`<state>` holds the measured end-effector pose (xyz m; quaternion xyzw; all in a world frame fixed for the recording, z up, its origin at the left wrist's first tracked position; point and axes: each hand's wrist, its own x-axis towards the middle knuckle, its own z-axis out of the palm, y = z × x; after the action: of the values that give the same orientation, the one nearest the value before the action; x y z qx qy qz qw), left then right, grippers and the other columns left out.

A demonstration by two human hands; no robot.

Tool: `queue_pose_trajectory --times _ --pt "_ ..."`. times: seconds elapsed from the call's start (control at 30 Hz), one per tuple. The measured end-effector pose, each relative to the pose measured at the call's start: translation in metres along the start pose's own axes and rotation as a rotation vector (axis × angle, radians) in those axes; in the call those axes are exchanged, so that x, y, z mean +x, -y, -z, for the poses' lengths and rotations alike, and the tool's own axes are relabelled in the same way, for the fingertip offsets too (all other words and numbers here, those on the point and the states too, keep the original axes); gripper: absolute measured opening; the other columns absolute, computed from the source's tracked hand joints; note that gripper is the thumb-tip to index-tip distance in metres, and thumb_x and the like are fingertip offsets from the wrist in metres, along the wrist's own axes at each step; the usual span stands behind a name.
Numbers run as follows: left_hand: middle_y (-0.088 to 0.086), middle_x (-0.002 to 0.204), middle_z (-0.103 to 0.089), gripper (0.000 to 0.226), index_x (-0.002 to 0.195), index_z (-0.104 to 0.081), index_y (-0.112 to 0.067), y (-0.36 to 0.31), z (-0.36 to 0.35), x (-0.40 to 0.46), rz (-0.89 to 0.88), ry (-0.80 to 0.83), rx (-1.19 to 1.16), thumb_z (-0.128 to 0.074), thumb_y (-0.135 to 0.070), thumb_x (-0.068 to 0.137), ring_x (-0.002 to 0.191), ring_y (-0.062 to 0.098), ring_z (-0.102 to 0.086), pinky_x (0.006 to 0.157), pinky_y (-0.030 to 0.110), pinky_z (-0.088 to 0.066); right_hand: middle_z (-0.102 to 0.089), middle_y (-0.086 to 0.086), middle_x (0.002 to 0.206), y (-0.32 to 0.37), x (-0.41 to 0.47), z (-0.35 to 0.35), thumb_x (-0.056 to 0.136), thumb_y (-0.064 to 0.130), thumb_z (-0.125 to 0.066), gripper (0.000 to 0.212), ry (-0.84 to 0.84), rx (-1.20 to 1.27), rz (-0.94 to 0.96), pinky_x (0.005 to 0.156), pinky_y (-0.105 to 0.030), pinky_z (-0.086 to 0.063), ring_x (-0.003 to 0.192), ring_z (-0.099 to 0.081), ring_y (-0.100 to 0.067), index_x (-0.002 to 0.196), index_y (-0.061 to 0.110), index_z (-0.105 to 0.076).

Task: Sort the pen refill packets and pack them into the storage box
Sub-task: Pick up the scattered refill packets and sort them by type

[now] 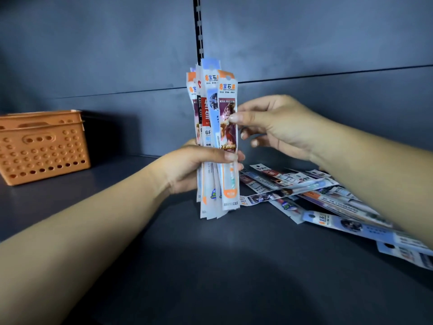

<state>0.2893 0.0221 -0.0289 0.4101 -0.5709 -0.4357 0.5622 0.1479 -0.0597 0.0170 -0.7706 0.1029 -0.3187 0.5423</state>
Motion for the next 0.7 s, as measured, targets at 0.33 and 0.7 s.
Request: queue_pose_trajectory --times 0.33,0.7 --pt "0.005 0.072 -0.073 0.036 0.074 -0.073 -0.016 0.003 0.003 0.001 0.036 0.084 -0.056 -0.079 -0.002 0.041 0.069 0.021 -0.072 0.065 0.031 -0.057 -0.061 0.008 0.051 -0.007 0.001 0.005 0.076 0.014 -0.066 0.011 0.099 -0.088 -0.022 0.053 -0.017 -0.043 0.051 -0.054 -0.003 0.068 0.019 -0.06" --pt "0.0 0.062 -0.061 0.051 0.075 -0.069 -0.02 -0.004 0.031 -0.006 0.039 -0.016 0.0 -0.092 -0.021 0.028 0.061 0.017 -0.066 0.067 0.035 -0.057 -0.064 0.014 0.074 -0.023 -0.004 0.048 0.071 0.017 -0.073 0.023 0.565 -0.918 -0.416 0.08 -0.025 -0.045 0.068 -0.057 0.002 0.09 0.024 -0.062"
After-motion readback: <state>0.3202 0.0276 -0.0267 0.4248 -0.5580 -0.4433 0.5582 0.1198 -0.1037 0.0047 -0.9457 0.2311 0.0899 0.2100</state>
